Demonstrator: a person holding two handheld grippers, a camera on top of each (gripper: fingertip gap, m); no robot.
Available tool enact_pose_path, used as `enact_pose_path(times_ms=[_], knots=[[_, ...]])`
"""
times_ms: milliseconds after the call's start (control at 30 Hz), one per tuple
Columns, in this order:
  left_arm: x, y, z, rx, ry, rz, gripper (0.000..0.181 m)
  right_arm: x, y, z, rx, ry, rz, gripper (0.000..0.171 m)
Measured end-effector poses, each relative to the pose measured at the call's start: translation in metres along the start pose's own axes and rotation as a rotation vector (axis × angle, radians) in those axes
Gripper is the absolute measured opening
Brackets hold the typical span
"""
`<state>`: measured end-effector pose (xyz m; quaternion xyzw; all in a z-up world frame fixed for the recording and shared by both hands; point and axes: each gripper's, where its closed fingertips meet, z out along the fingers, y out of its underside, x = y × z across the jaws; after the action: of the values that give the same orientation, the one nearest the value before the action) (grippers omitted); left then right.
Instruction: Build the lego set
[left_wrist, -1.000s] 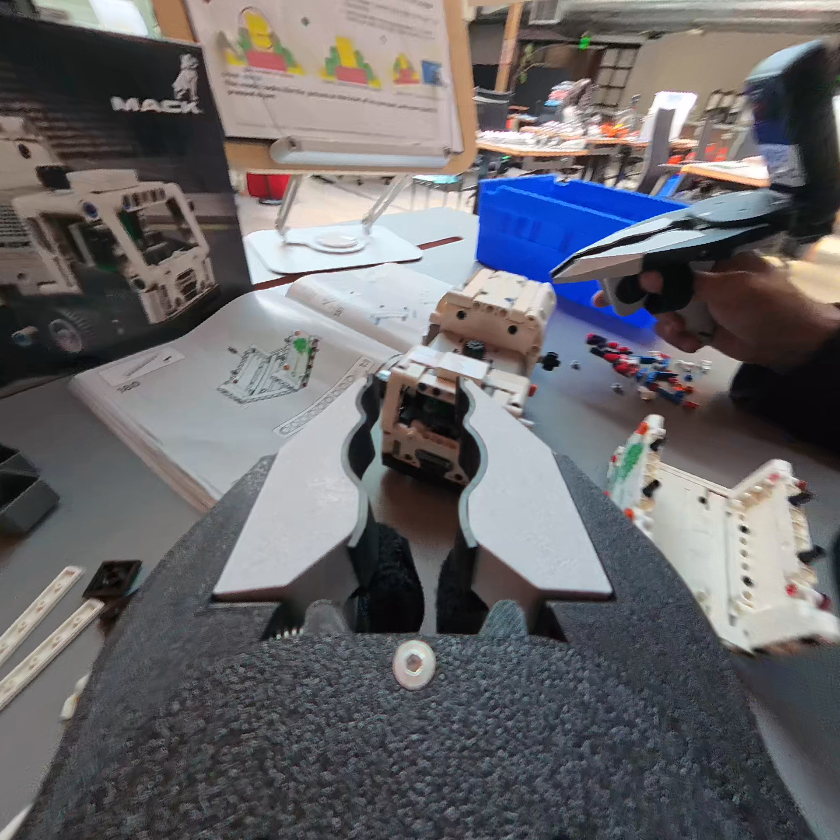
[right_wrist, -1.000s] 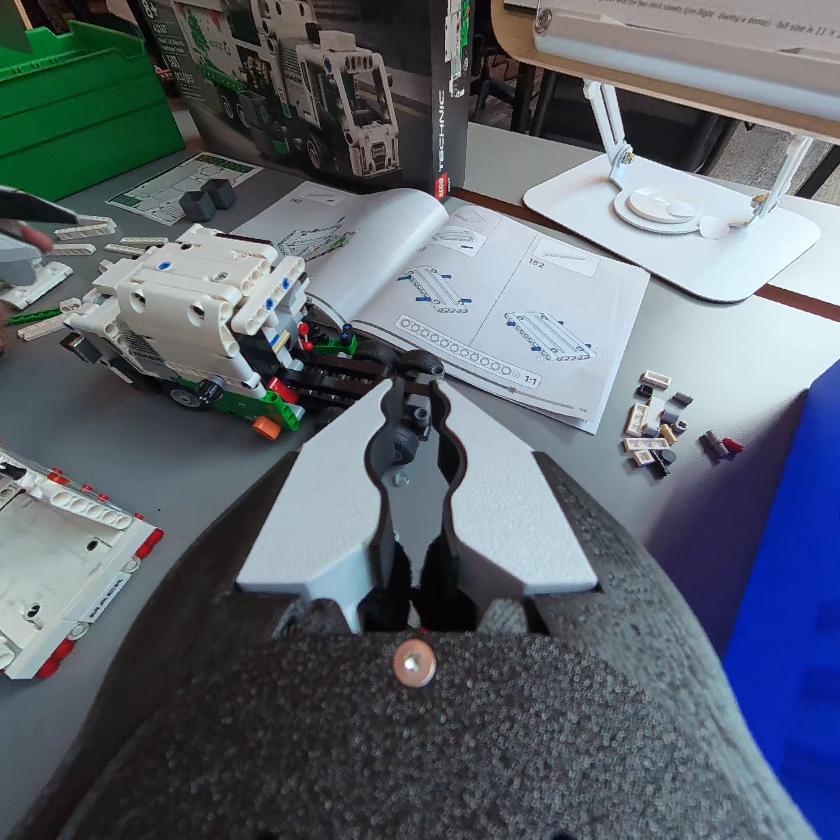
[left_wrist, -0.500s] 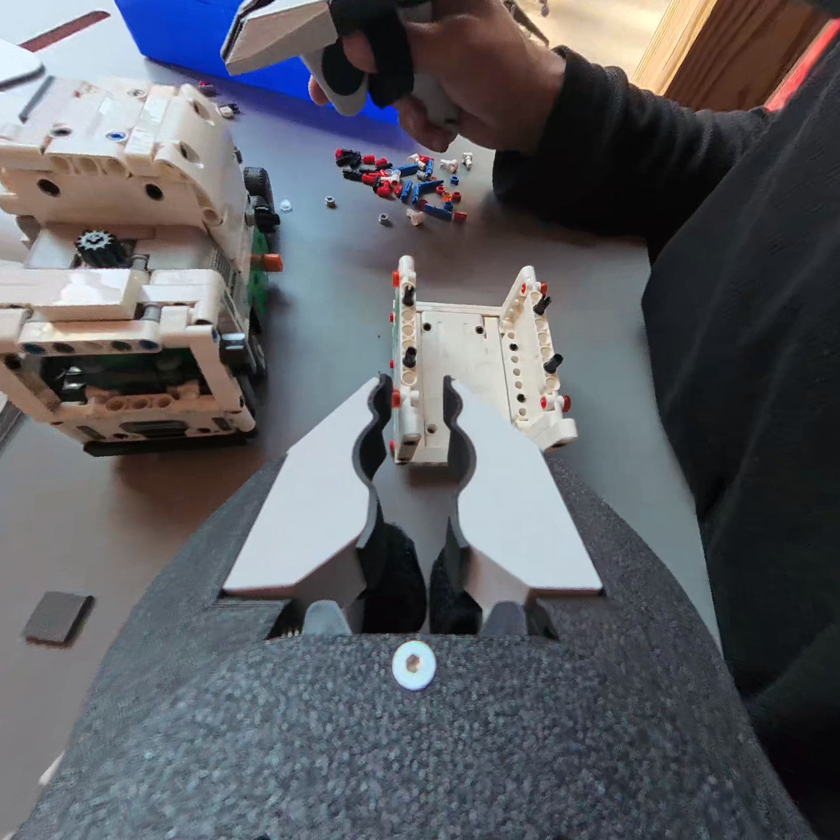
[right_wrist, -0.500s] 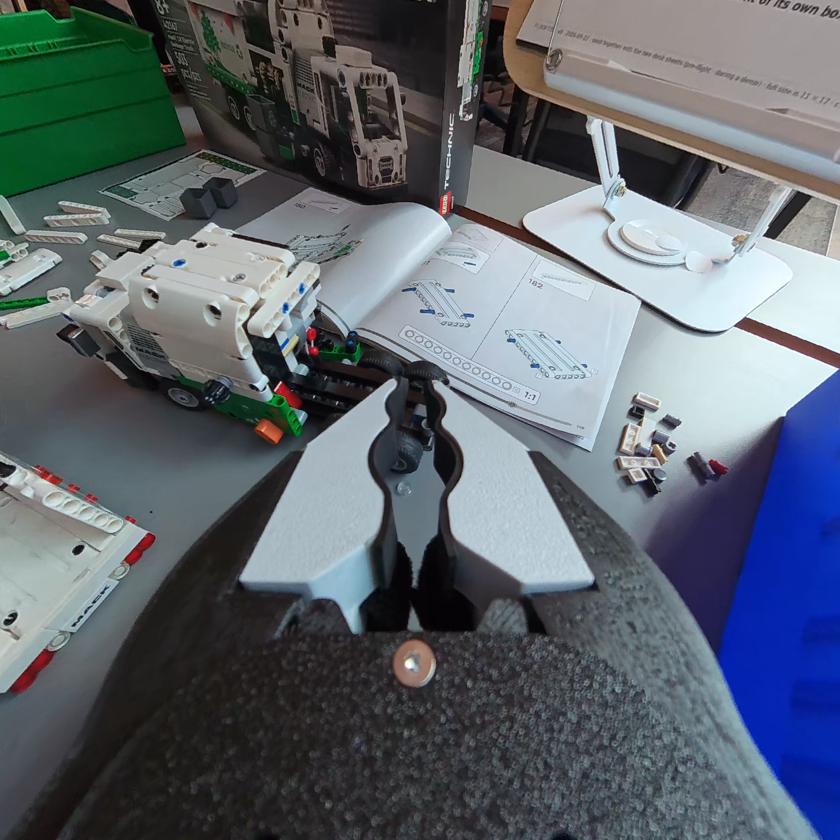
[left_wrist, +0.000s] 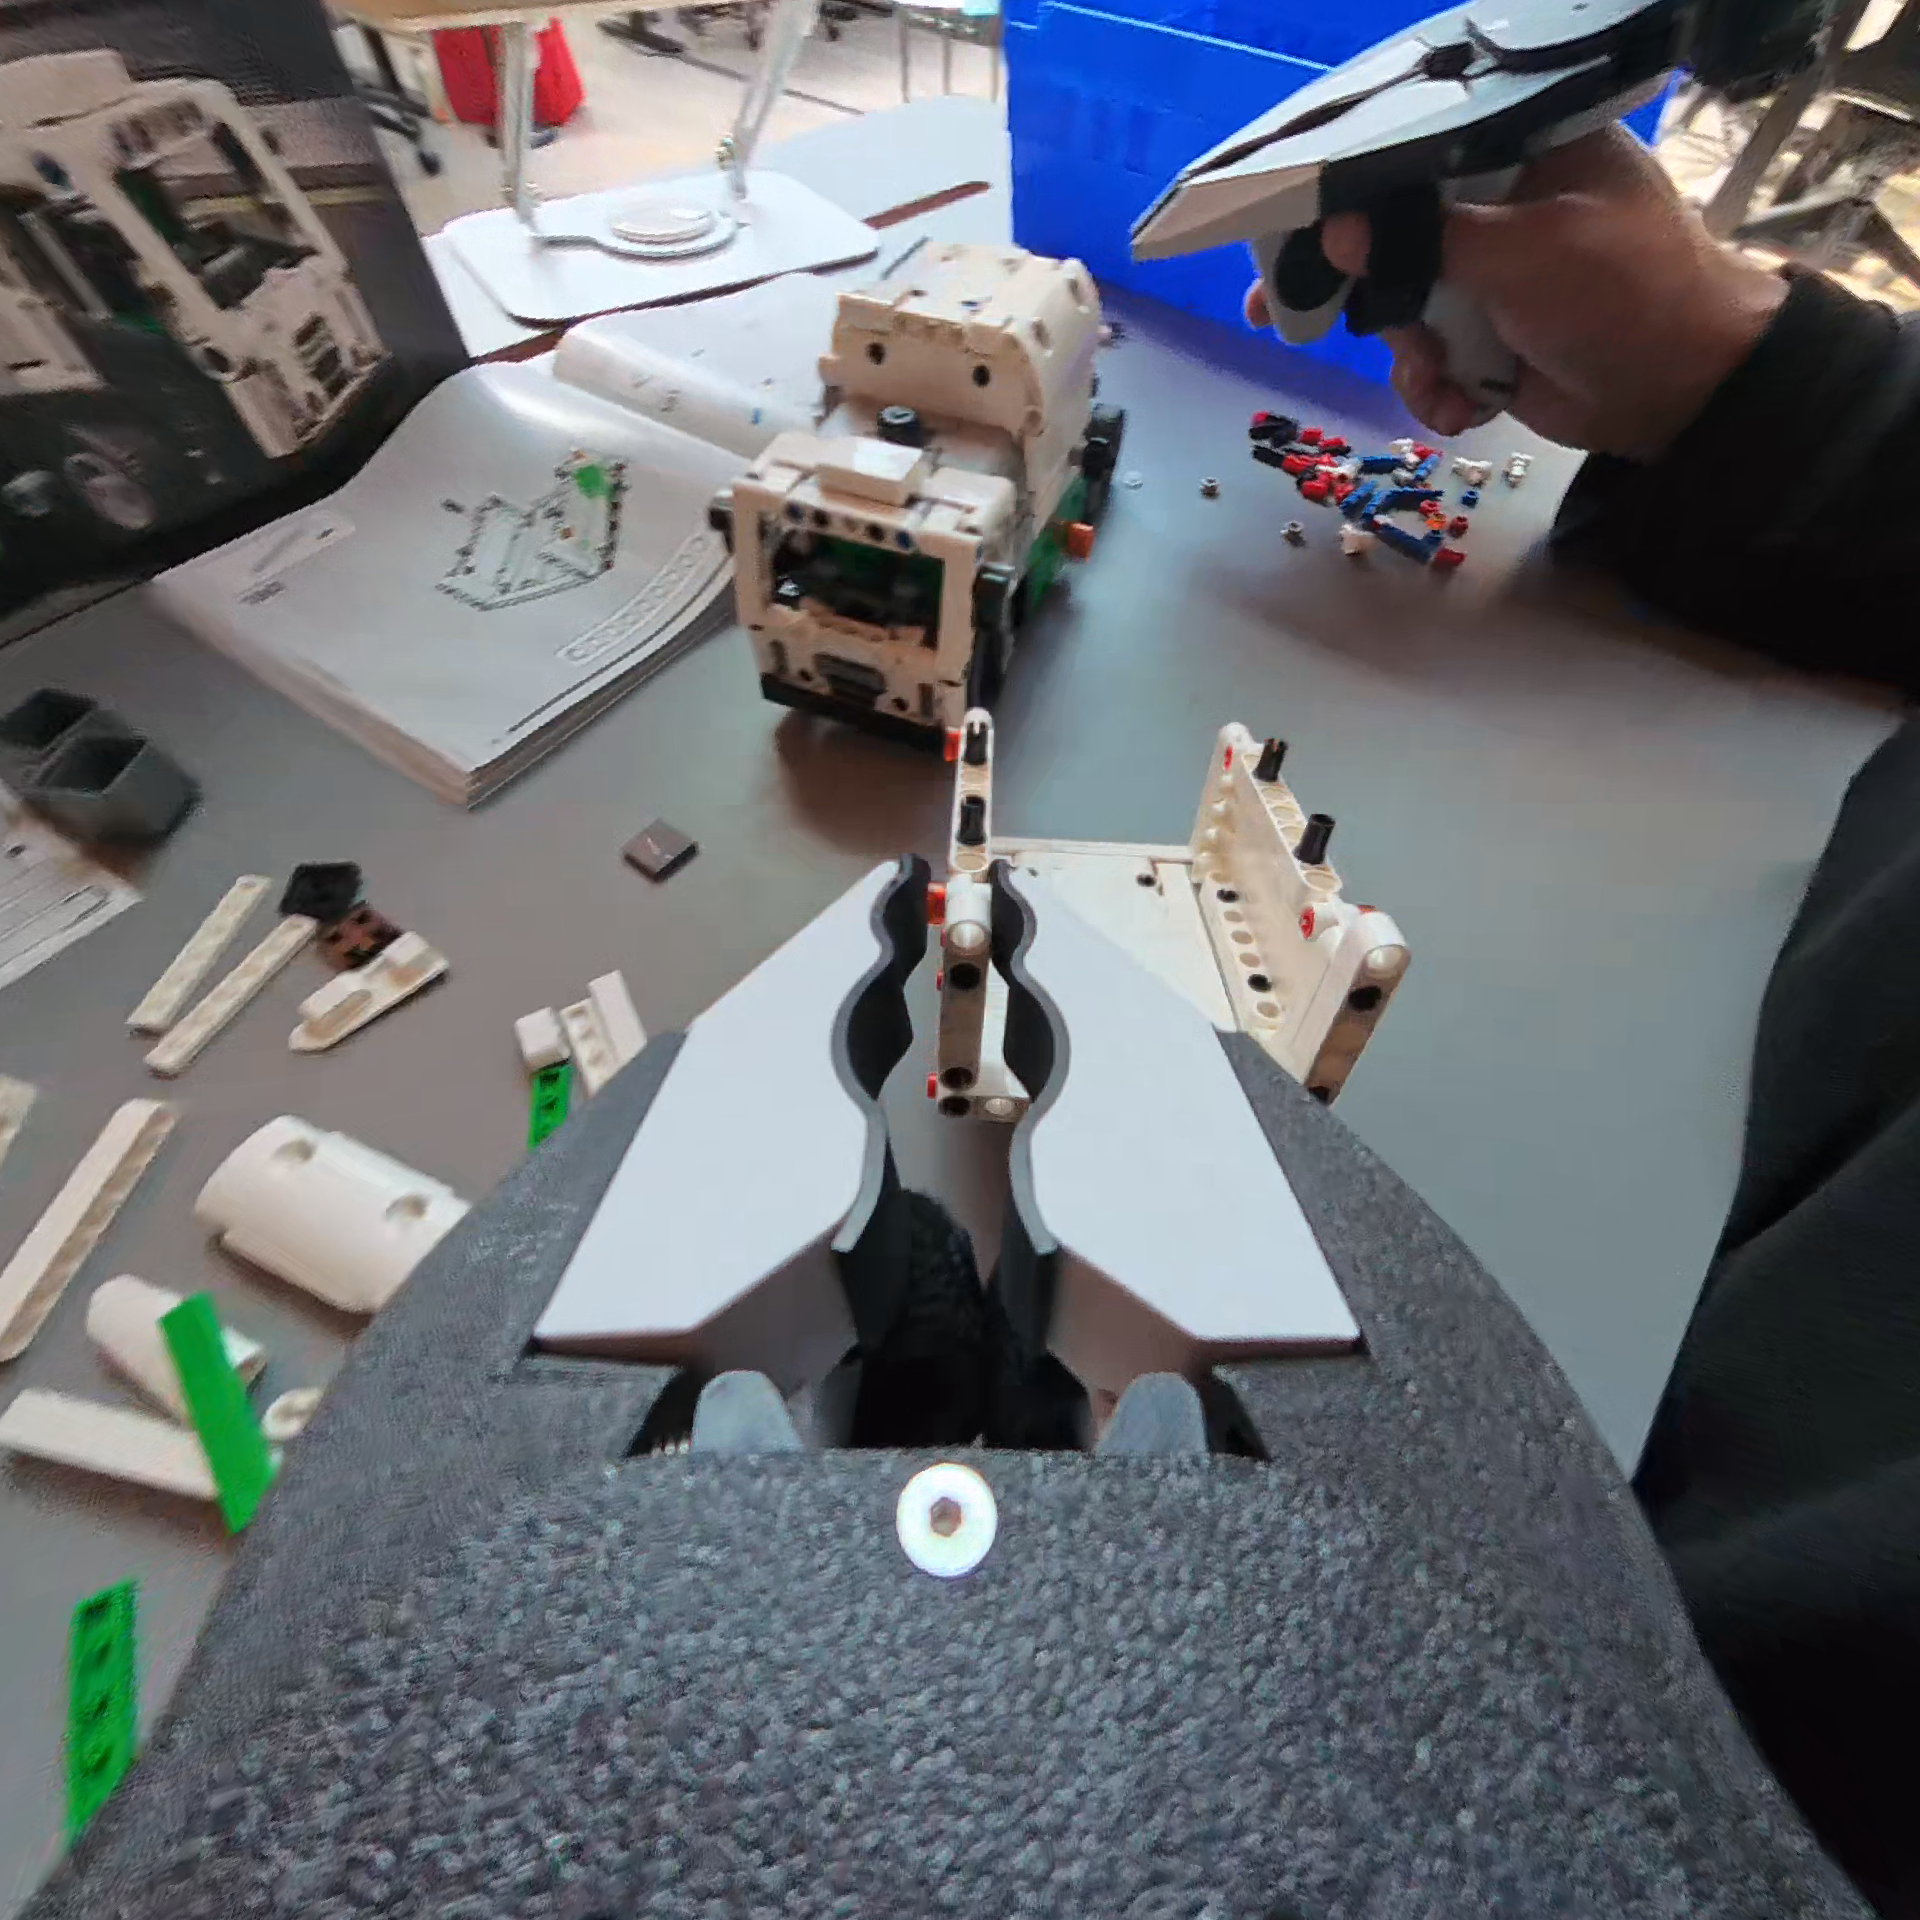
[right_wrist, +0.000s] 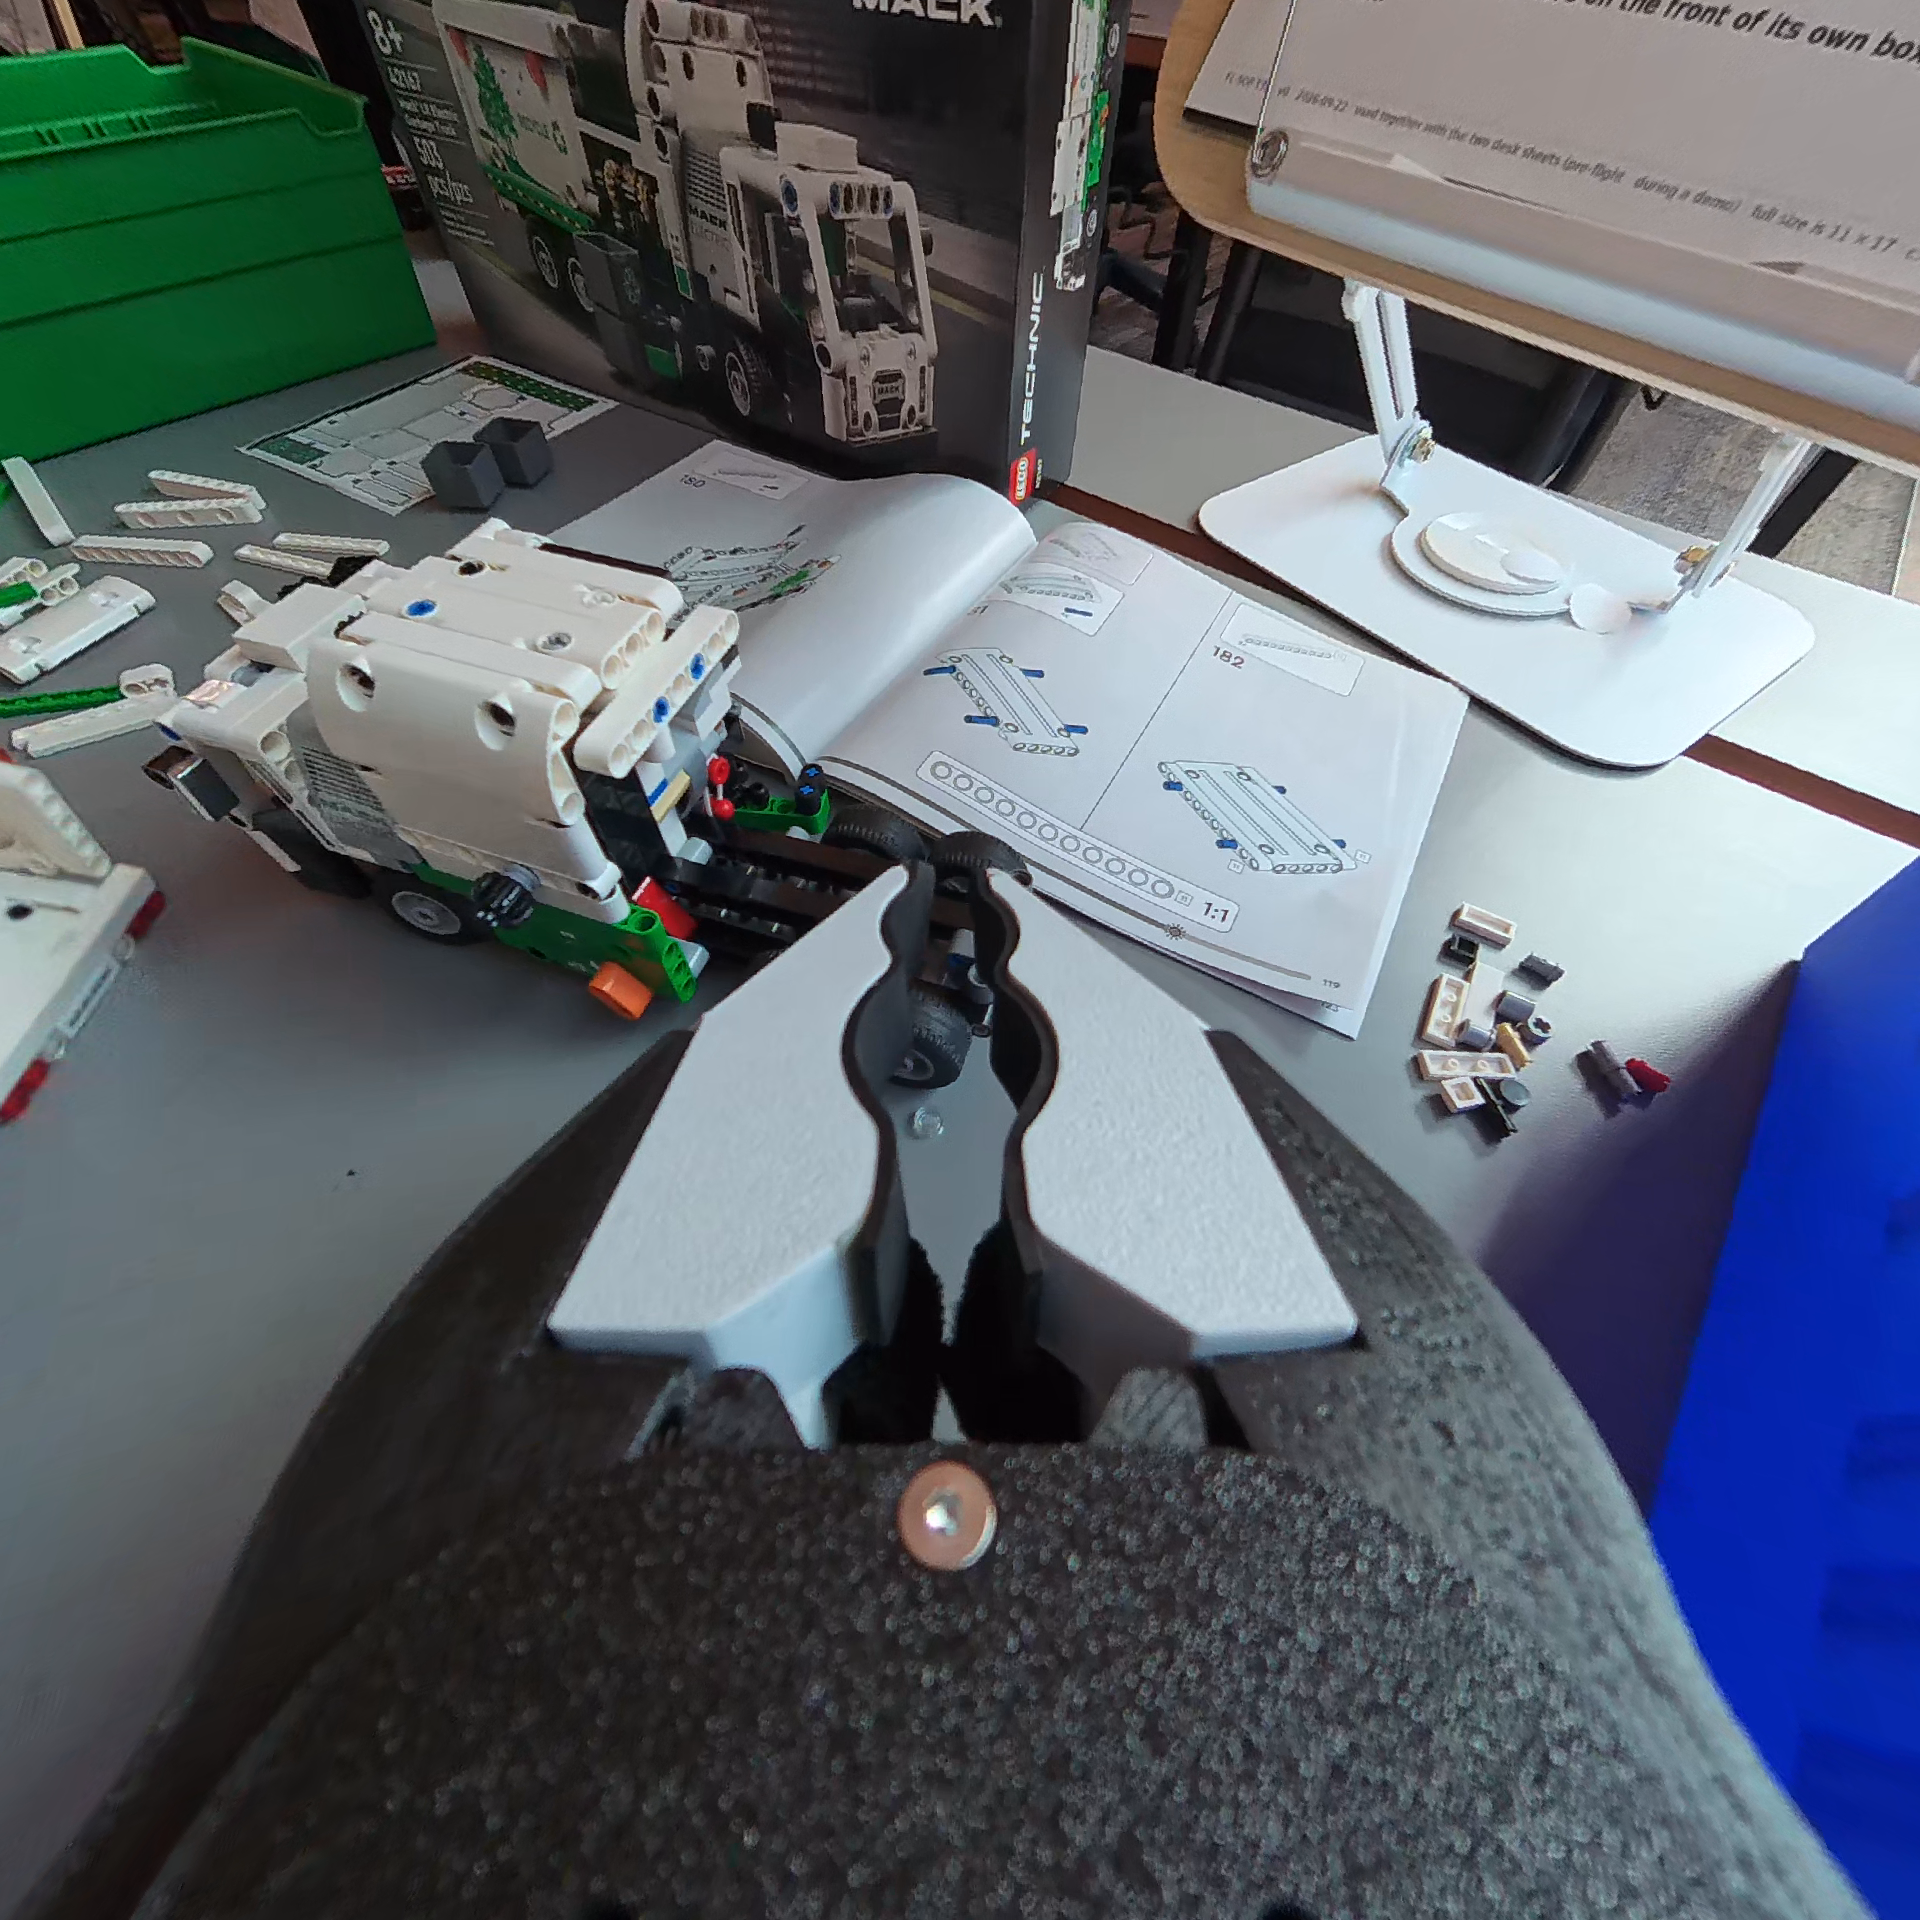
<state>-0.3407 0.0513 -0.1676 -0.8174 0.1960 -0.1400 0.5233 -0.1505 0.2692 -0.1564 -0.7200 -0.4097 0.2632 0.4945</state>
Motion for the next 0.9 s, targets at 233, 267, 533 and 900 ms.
enact_pose_path(times_ms=[233, 267, 533, 900], knots=[[-0.043, 0.016, -0.009, -0.037, -0.234, -0.041, 0.009, 0.010, 0.005, 0.000, -0.023, 0.048, 0.025, 0.007], [-0.045, 0.019, -0.006, -0.059, -0.253, -0.035, 0.009, 0.013, 0.006, 0.000, -0.026, 0.060, 0.028, 0.008], [-0.051, 0.028, 0.011, -0.110, -0.299, -0.057, 0.016, 0.029, 0.015, 0.001, -0.070, 0.103, 0.131, 0.026], [-0.054, -0.004, -0.033, 0.049, -0.286, -0.226, 0.042, 0.021, 0.005, -0.002, -0.026, 0.119, 0.032, 0.026]])
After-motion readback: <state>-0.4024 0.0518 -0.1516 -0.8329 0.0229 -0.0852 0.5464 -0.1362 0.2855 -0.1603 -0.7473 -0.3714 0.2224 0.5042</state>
